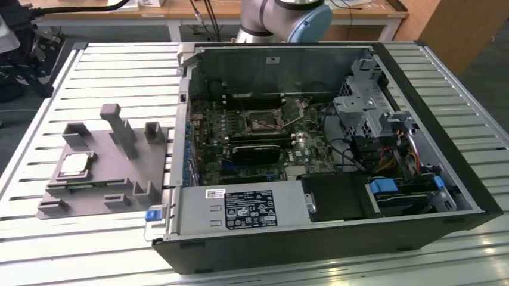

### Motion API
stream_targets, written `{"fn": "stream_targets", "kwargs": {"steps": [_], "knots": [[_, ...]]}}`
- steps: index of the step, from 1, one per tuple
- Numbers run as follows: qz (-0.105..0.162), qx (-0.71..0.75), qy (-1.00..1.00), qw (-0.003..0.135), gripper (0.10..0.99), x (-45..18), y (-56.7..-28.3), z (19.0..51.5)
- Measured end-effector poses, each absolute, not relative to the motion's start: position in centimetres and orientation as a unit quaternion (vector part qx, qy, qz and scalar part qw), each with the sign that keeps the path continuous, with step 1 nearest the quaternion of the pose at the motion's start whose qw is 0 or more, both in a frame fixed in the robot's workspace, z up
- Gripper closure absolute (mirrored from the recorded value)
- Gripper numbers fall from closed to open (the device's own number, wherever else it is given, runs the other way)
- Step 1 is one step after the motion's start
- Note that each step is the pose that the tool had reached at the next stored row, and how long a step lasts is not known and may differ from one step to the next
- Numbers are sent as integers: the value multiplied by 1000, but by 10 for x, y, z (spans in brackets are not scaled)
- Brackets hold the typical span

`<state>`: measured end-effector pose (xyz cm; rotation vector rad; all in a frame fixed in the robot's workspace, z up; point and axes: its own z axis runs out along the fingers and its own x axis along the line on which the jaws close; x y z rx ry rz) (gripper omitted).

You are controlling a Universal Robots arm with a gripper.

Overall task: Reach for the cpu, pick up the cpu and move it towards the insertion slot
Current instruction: 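Reach for the cpu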

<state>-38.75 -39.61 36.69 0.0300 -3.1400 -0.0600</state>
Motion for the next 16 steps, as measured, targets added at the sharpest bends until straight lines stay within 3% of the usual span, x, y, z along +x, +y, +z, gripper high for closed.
{"fn": "stream_targets", "kwargs": {"steps": [16], "knots": [[-19, 10, -1000, 0, 980, -412, -400, 360]]}}
